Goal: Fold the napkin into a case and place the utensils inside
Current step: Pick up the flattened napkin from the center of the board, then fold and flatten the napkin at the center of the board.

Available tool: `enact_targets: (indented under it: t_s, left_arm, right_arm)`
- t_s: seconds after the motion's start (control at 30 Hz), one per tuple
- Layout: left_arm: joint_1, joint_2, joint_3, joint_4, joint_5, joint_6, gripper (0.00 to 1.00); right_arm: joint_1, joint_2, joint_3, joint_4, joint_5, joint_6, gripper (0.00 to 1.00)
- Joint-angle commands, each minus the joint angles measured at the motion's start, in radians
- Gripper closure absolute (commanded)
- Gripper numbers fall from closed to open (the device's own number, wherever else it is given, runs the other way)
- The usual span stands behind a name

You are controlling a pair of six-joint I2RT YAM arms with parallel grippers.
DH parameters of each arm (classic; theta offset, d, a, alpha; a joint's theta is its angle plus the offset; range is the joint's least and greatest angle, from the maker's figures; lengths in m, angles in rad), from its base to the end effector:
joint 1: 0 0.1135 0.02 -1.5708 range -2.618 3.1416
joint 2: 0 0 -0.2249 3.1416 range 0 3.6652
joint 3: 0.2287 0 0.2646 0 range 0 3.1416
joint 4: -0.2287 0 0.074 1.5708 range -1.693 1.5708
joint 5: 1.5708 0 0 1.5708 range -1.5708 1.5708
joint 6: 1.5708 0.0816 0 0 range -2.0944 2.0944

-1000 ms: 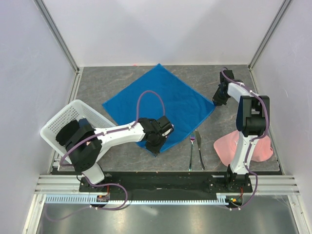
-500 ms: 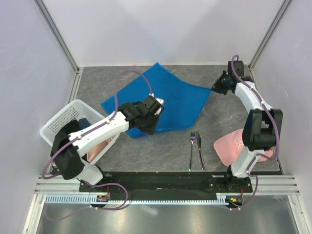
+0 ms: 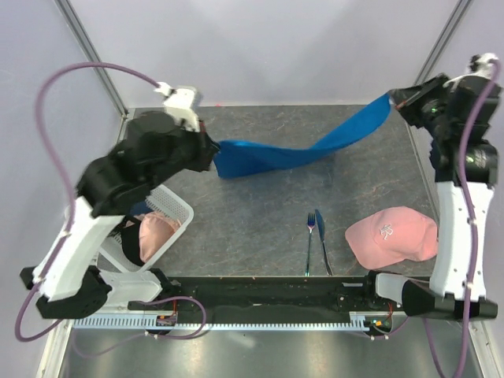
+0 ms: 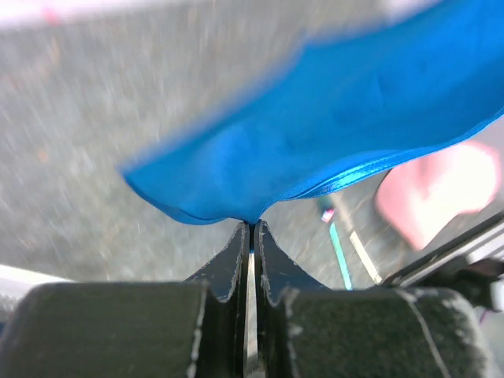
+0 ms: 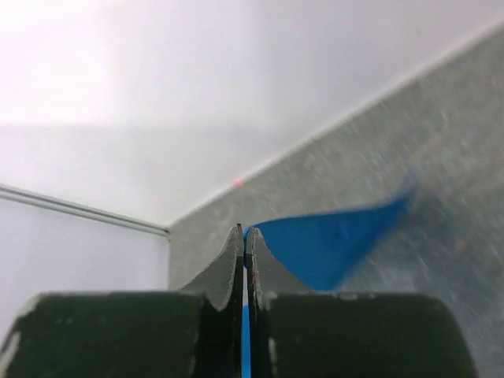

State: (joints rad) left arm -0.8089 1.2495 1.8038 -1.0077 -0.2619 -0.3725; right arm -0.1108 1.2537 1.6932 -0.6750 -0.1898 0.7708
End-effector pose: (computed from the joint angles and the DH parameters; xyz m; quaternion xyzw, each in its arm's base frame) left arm 0.2044 -0.1836 0.4466 0.1144 0.8357 -0.2007 0.4982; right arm 0.3073 -0.0187 0.4552 0.2805 0.7320 0.2701 0.5590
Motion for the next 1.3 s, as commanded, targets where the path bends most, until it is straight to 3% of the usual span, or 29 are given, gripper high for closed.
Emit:
enact_targets:
  t_s: [0.0, 0.17, 0.33, 0.47, 0.53, 0.63, 0.87, 1.0, 1.27]
  left_arm:
    - [0.001, -0.1, 0.159, -0.017, -0.065, 0.113, 0.98]
    - [0.002, -0.125, 0.224, 0.017, -0.221, 0.176, 0.98]
    - [0.039, -0.04, 0.163, 0.093, -0.358, 0.216, 0.98]
    - [0.272, 0.091, 0.16, 0.139, -0.142, 0.172, 0.98]
    - [0.341, 0.146, 0.166, 0.173, -0.12, 0.17, 0.98]
    - [0.413, 0.292, 0.216, 0.216, -0.037, 0.144, 0.98]
    - [0.585, 0.677, 0.44, 0.245, 0.194, 0.113, 0.98]
    - [0.636, 0.873, 0.54, 0.277, 0.28, 0.11, 0.98]
    - [0.648, 0.972, 0.476, 0.457, 0.332, 0.124, 0.98]
  right_arm:
    - [-0.007, -0.066, 0.157, -0.095, -0.016, 0.013, 1.0]
    - [-0.007, -0.051, 0.261, -0.112, -0.028, 0.01, 1.0]
    - [-0.007, 0.021, 0.217, -0.019, -0.014, 0.028, 1.0]
    - [0.013, 0.151, 0.175, 0.087, -0.022, 0.056, 1.0]
    - [0.043, 0.261, 0.187, 0.138, -0.023, 0.061, 1.0]
    - [0.086, 0.45, 0.287, 0.166, -0.01, 0.044, 1.0]
    - [0.103, 0.961, 0.739, 0.179, -0.04, 0.061, 1.0]
    - [0.103, 1.064, 0.699, 0.39, -0.068, 0.137, 1.0]
    - [0.131, 1.207, 0.7, 0.558, -0.079, 0.212, 1.0]
